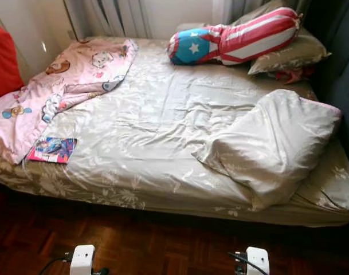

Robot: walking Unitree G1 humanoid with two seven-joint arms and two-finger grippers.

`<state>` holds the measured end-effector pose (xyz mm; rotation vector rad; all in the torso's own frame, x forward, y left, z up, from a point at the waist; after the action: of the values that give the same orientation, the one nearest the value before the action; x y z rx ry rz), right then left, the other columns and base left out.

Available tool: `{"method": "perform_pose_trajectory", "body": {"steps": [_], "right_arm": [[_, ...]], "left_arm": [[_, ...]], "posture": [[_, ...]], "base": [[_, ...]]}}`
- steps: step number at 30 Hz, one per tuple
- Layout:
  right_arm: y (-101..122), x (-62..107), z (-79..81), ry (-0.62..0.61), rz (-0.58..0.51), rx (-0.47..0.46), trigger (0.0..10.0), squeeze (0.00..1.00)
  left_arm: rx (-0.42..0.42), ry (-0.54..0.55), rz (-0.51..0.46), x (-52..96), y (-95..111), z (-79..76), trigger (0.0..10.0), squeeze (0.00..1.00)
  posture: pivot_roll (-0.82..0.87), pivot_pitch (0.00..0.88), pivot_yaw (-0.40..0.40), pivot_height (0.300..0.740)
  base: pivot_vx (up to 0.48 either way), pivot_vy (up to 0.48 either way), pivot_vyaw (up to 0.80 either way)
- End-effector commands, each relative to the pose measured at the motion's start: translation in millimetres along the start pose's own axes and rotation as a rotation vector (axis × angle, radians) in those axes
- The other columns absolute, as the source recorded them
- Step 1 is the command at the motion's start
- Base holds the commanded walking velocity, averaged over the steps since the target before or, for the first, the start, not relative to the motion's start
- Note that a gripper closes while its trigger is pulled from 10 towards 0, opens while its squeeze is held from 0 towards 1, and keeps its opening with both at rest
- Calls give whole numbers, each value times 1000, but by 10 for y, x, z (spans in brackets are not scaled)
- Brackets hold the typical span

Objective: Clean up the room

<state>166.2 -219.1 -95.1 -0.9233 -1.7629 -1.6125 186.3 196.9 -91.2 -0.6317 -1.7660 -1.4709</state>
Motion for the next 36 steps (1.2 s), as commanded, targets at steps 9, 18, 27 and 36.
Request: {"method": "perform_pose_trajectory", "body": {"steps": [9, 18, 27, 36], "right_arm": [[-76, 10, 58, 16, 35, -17, 10000, 0], [-74, 8, 62, 19, 39, -11, 10000, 0], [-58, 6, 67, 22, 25, -14, 10000, 0], [-47, 5, 67, 23, 19, -15, 10000, 0]], "left_arm": [[-13, 18, 19, 7, -31, 45, 10000, 0], [-11, 21, 20, 4, -34, 24, 10000, 0], [-11, 19, 9, 0, -5, 24, 10000, 0], [-5, 12, -3, -8, 23, -12, 10000, 0]], "posture": [[-194, 90, 26, 732], [-192, 93, 25, 732], [-192, 95, 27, 732], [-192, 96, 25, 732]], "base": [[0, -46, -417], [0, -397, -719], [0, 0, -626], [0, 0, 0]]}}
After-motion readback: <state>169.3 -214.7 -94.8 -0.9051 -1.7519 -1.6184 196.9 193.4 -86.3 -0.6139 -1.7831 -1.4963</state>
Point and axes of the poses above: a point about 5 cm out from each wrist's last joint towards the gripper, its own x axis pointing back from the gripper into the wrist, its own y axis along the axis of the wrist's last joint, z = x × y, the point moved 1 cm from there along -x, pointing out of the wrist towards the gripper, and after that the axes turned 10 degrees about x, right-handed, at the moved point
